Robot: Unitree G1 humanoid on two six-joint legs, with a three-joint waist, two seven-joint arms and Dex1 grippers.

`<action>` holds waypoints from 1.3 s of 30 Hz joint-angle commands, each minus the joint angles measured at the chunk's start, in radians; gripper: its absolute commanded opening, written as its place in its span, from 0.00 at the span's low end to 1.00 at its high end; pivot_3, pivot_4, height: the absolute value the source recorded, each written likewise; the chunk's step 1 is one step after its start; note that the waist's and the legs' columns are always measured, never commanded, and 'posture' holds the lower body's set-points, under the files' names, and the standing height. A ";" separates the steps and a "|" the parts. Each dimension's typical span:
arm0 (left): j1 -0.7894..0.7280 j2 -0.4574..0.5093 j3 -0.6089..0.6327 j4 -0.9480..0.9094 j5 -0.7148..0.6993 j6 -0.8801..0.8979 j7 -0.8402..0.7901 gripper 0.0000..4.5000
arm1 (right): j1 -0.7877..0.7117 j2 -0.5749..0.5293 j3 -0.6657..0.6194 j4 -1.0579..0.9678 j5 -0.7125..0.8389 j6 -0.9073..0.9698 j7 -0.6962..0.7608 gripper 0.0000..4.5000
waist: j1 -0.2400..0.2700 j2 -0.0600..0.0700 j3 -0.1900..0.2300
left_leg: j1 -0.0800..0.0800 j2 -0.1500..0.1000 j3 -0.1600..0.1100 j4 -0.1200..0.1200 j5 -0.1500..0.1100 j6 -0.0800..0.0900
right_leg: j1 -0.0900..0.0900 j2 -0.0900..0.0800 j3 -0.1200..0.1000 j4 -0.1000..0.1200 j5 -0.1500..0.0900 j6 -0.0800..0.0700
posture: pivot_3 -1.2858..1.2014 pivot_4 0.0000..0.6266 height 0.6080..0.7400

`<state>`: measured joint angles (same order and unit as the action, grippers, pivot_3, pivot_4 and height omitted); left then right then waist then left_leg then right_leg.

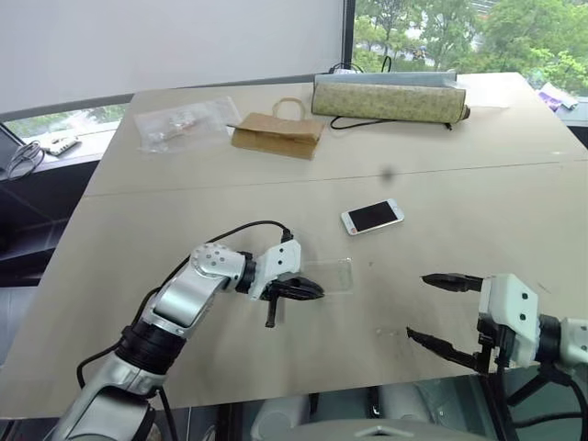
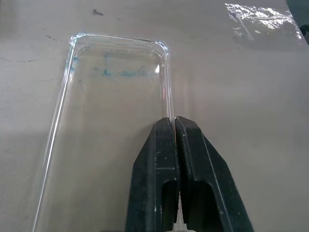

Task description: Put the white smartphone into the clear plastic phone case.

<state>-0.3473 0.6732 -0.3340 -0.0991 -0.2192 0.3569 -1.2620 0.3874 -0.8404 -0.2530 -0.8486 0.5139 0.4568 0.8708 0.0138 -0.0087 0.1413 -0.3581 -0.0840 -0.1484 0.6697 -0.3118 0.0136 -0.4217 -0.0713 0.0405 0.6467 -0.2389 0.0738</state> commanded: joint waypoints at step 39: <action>0.600 -0.122 0.516 -0.418 -0.290 -0.085 0.397 0.99 | -1.507 0.325 0.752 1.676 -0.646 -0.550 0.370 1.00 | -0.039 0.001 0.001 | -0.006 0.001 0.005 -0.002 0.000 0.001 | -0.010 -0.006 -0.001 0.000 0.001 -0.001 | 0.52 0.24 1.00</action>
<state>0.2429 0.5443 0.1517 -0.4663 -0.4715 0.2776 -0.8677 -1.0795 -0.5183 0.5083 0.7660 -0.1082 -0.0371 1.2316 -0.0248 -0.0080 0.1421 -0.3639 -0.0835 -0.1434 0.6678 -0.3121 0.0142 -0.4316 -0.0777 0.0393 0.6464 -0.2378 0.0725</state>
